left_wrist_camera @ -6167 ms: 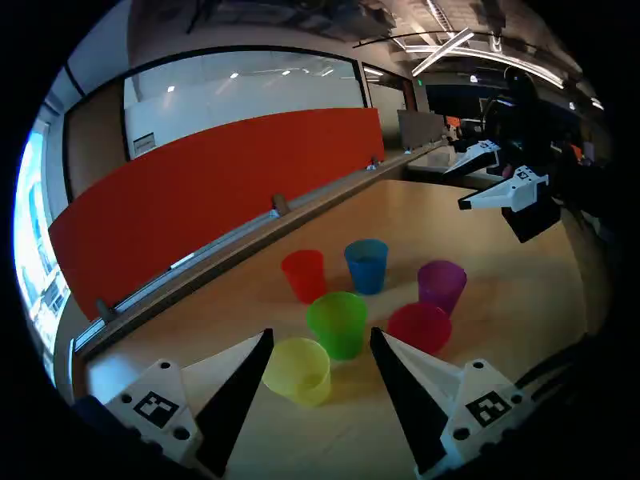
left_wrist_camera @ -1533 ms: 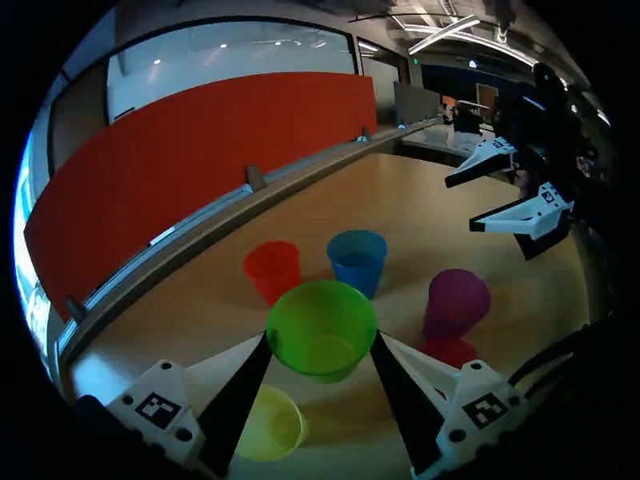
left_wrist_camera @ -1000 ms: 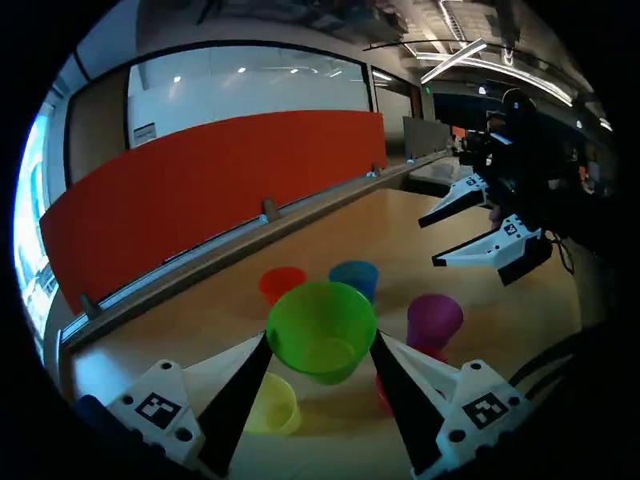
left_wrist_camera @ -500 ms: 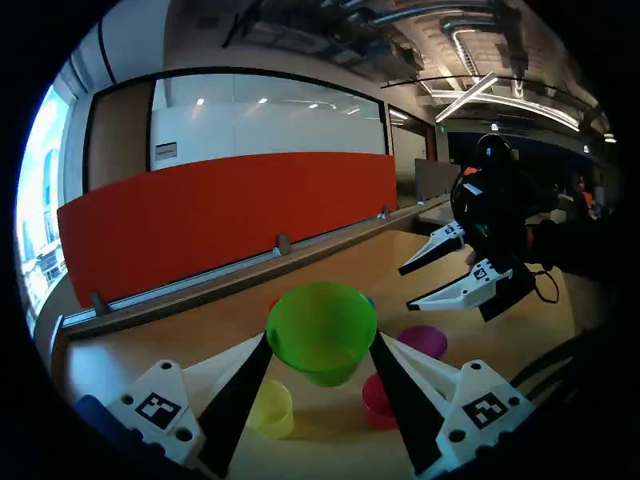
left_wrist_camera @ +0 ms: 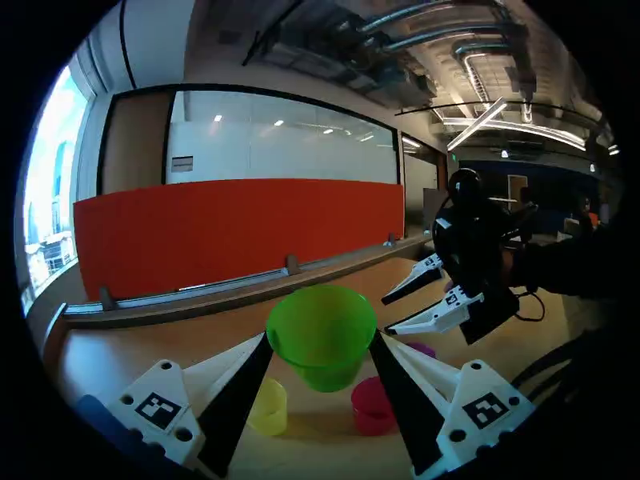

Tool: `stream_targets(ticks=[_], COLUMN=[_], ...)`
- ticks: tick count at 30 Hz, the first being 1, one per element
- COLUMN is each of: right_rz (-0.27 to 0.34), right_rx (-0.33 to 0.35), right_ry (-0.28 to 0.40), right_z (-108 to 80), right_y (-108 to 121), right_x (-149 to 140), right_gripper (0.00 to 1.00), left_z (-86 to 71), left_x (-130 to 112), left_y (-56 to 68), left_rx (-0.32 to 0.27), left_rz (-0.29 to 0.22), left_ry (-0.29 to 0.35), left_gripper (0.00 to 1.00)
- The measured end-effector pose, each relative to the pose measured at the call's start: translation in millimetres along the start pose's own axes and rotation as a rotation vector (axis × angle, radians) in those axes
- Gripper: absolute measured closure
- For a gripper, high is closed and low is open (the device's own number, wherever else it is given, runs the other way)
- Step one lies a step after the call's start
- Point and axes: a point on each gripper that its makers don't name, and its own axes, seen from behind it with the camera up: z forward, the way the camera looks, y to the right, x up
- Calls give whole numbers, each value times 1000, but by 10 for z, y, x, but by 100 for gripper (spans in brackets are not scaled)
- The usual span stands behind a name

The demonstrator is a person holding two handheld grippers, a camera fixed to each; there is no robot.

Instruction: Pour water

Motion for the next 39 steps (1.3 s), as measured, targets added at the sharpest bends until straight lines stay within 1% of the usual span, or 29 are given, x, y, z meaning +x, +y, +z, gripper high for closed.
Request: stream_targets(ticks=[5,14,17,24,29,32,39], right_rz=[4,37,43,48,51,52,58], right_rx=[11,37,40,53,55,55,32], right_ry=[-17,-44,-53,-71,-82,-83,-83], right_z=[72,167,198,257,310,349,448], right_y=[0,-19,-22,-52,-56,-56,6], right_x=[-20,-50,-69,-113,-137,-136,-106], right_gripper=[0,0,0,0,0,0,0], left_z=[-89,-205,-230,-282,-330,-378,-481], left_x=[55,75,53,-29,-47,-52,-95], left_y=[11,6,25,72,115,113,89], left_rx=[15,36,33,29,23,28,42], left_rz=[-19,-58,-60,-41,-48,-53,-61], left_ry=[29,58,56,42,44,47,41], left_gripper=[14,14,14,14,14,14,14])
